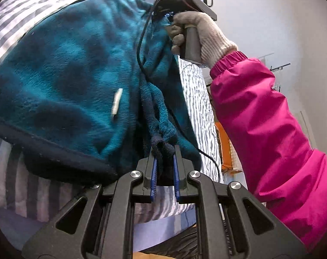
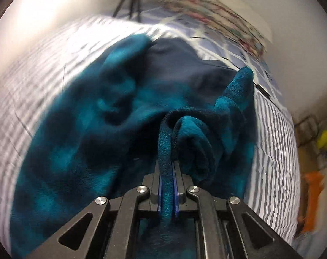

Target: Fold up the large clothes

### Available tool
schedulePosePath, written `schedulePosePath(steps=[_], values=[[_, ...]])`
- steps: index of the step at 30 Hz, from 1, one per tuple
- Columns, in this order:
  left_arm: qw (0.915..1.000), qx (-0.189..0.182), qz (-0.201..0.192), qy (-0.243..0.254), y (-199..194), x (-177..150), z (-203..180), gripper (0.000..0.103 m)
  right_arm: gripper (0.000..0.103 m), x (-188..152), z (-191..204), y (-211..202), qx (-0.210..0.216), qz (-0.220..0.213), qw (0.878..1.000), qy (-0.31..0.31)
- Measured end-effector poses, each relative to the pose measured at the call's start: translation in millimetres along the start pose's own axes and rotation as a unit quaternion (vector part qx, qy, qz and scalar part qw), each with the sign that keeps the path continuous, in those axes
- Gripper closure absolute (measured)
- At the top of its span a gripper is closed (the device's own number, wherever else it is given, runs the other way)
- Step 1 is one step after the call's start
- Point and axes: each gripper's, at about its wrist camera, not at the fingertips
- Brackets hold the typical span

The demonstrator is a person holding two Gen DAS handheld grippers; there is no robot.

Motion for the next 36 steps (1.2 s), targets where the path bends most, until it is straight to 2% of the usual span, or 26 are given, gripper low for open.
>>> schedulePosePath(steps=[4, 5, 8, 11, 13, 15, 17, 20, 24, 27, 30, 33, 36], values=[[1.0, 0.002, 0.003, -0.003, 1, -1, 2, 0.093, 0.095, -1, 4, 5, 0.014, 0.0, 1.0, -0.025], [1.0, 0.003, 0.004, -0.002, 2, -1, 2, 0.093, 0.09, -1, 2, 1, 0.028, -0.006, 0.999, -0.027], [1.0, 0.003, 0.008, -0.004, 7, 2, 0, 0.093, 0.074, -5, -17, -18, 0.102, -0.025, 0.994, 0.009], [0.9999, 0.008, 0.008, -0.003, 11, 8, -1, 0.093, 0.071, -25, -51, -54, 0.184, -0.06, 0.978, 0.081], [0.9999, 0.01, 0.007, -0.003, 12, 10, -2, 0.093, 0.07, -51, -76, -78, 0.224, -0.074, 0.963, 0.13], [0.9999, 0.012, 0.008, -0.002, 11, 10, -3, 0.093, 0.07, -84, -98, -101, 0.246, -0.081, 0.952, 0.161], [0.9999, 0.011, 0.01, -0.003, 10, 7, -3, 0.093, 0.07, -119, -110, -123, 0.251, -0.082, 0.947, 0.181], [0.9999, 0.011, 0.01, -0.008, 9, 8, -3, 0.093, 0.067, -170, -118, -148, 0.271, -0.073, 0.937, 0.208], [0.9998, 0.019, 0.004, -0.002, 7, 9, -3, 0.093, 0.061, -245, -113, -164, 0.311, -0.05, 0.917, 0.244], [0.9997, 0.022, 0.005, -0.004, 5, 7, -1, 0.093, 0.057, -283, -104, -163, 0.336, -0.035, 0.905, 0.261], [0.9996, 0.027, 0.004, -0.001, 3, 4, 1, 0.093, 0.054, -318, -85, -151, 0.345, -0.013, 0.9, 0.267], [0.9995, 0.031, 0.005, 0.003, 3, 3, 1, 0.093, 0.054, -335, -79, -131, 0.361, -0.005, 0.885, 0.293], [0.9994, 0.033, 0.007, 0.004, 2, 3, 2, 0.093, 0.054, -338, -75, -113, 0.376, 0.001, 0.875, 0.306]])
Point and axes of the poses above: each gripper's, at about its wrist camera, not at the fingertips, and y roughly the way its jaws point, z to its left, x to its top, and after that the axes turned 7 degrees about x, right-handed
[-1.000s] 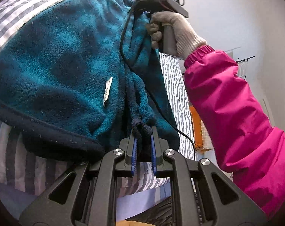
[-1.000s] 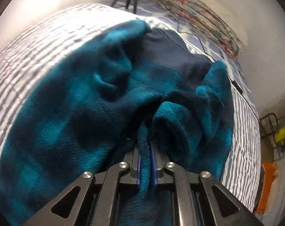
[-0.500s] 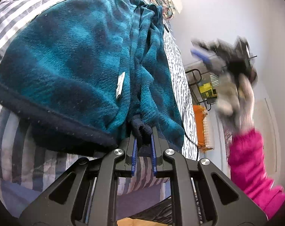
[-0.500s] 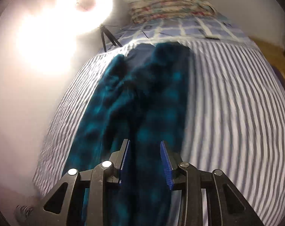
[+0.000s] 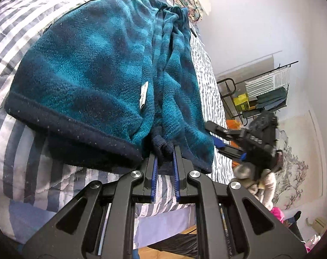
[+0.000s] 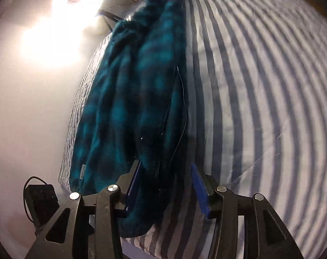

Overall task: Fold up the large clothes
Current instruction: 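Open the right tool and then the left tool, releasing the folded shirt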

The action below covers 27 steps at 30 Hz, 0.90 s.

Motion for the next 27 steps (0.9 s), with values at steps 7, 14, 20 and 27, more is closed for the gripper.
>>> schedulePosePath(steps=[7, 14, 20, 27], values=[[1.0, 0.003, 0.007, 0.0, 4, -2, -5, 0.093, 0.086, 6, 9, 19, 0.056, -0.005, 0.998, 0.005], [0.9998, 0.008, 0.01, 0.018, 3, -5, -14, 0.094, 0.096, 14, 34, -20, 0.006, -0.03, 0.998, -0.049], [0.9976, 0.046, 0.015, 0.049, 5, -11, -9, 0.094, 0.086, 3, 29, 18, -0.061, 0.009, 0.997, -0.056], [0.9918, 0.039, 0.013, 0.121, -51, -19, -31, 0.094, 0.072, 11, 73, -41, -0.05, -0.083, 0.987, -0.131]])
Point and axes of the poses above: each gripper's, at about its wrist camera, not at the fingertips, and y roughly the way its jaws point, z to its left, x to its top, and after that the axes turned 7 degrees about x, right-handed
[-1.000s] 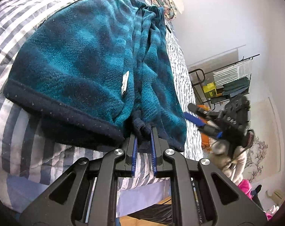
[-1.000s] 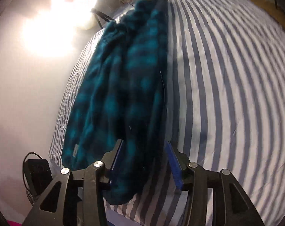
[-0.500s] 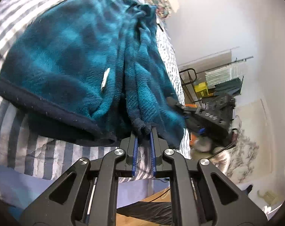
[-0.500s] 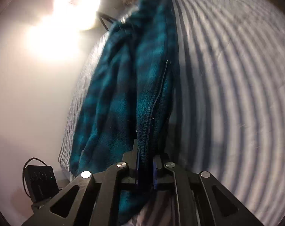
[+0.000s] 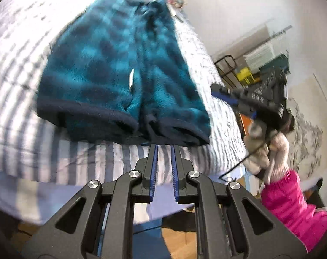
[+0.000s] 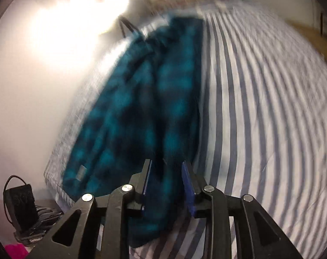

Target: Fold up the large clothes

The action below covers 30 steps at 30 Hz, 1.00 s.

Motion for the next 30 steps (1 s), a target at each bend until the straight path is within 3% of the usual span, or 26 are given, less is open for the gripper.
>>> schedulePosePath(steps=[2, 5, 9, 12, 15, 22, 25, 30], values=[[0.9993, 0.011, -0.021, 0.029, -21, 6, -6, 0.094, 0.072, 11, 5, 0, 0.011, -0.021, 1.0, -0.009], [0.9967, 0.041, -0.052, 0.048, -34, 25, -8, 0.094, 0.073, 24, 9, 29, 0.002, -0.015, 1.0, -0.013], [0.9959, 0.071, -0.048, 0.027, -26, 52, 14, 0.094, 0.074, 31, 17, 70, 0.006, 0.007, 1.0, -0.025], [0.9958, 0.081, -0.036, 0.023, -18, 62, 22, 0.094, 0.074, 26, 29, 122, 0.048, 0.074, 0.995, -0.037], [0.9954, 0.087, -0.025, 0.032, -8, 68, 26, 0.094, 0.074, 7, 48, 143, 0.002, 0.107, 0.987, -0.118], [0.997, 0.068, 0.015, 0.035, 14, 78, 23, 0.094, 0.074, 13, 43, 78, 0.06, 0.079, 0.992, -0.073], [0.997, 0.059, 0.011, 0.049, 15, 85, 7, 0.094, 0.065, 15, 40, 37, 0.054, 0.043, 0.996, -0.059], [0.995, 0.049, 0.013, 0.086, 28, 89, -19, 0.094, 0.066, 7, 21, 10, 0.025, 0.016, 0.999, -0.018]])
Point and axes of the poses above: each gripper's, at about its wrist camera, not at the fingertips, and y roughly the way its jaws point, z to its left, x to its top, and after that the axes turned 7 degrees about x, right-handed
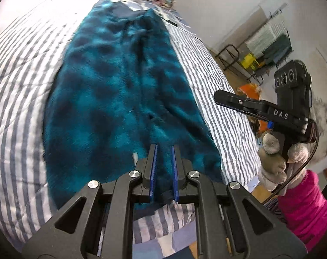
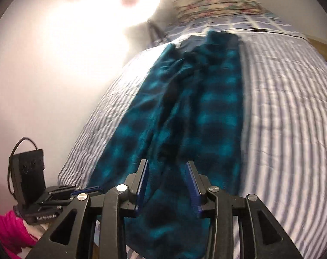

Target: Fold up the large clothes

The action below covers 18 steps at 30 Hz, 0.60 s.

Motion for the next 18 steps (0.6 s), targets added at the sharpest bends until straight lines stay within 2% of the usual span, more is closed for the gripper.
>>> schedulePosePath(steps=[3, 7, 9, 12, 14, 18], values=[[0.9998, 0.012, 0.018, -0.001, 17, -3, 1, 0.094, 0.066, -8, -12, 7, -0.01, 0.0, 1.0, 0.026], [0.9978, 0.037, 0.054, 0.001, 47, -18, 12, 0.094, 0.066, -23, -24, 31, 0.02, 0.02, 0.998, 0.058], [0.9976, 0.044, 0.052, 0.014, 55, -26, 13, 0.093, 0.066, -36, -17, 50, -0.004, 0.048, 0.998, 0.035], [0.9969, 0.055, 0.048, 0.031, 51, -26, 6, 0.093, 0.066, -46, -10, 64, -0.035, 0.067, 0.997, 0.015], [0.9969, 0.047, 0.053, 0.034, 40, -24, 0, 0.093, 0.067, -43, -8, 57, -0.027, 0.061, 0.998, 0.019], [0.9979, 0.025, 0.037, 0.047, 8, -14, -11, 0.093, 0.066, -19, 6, 28, -0.017, 0.009, 1.0, 0.003]])
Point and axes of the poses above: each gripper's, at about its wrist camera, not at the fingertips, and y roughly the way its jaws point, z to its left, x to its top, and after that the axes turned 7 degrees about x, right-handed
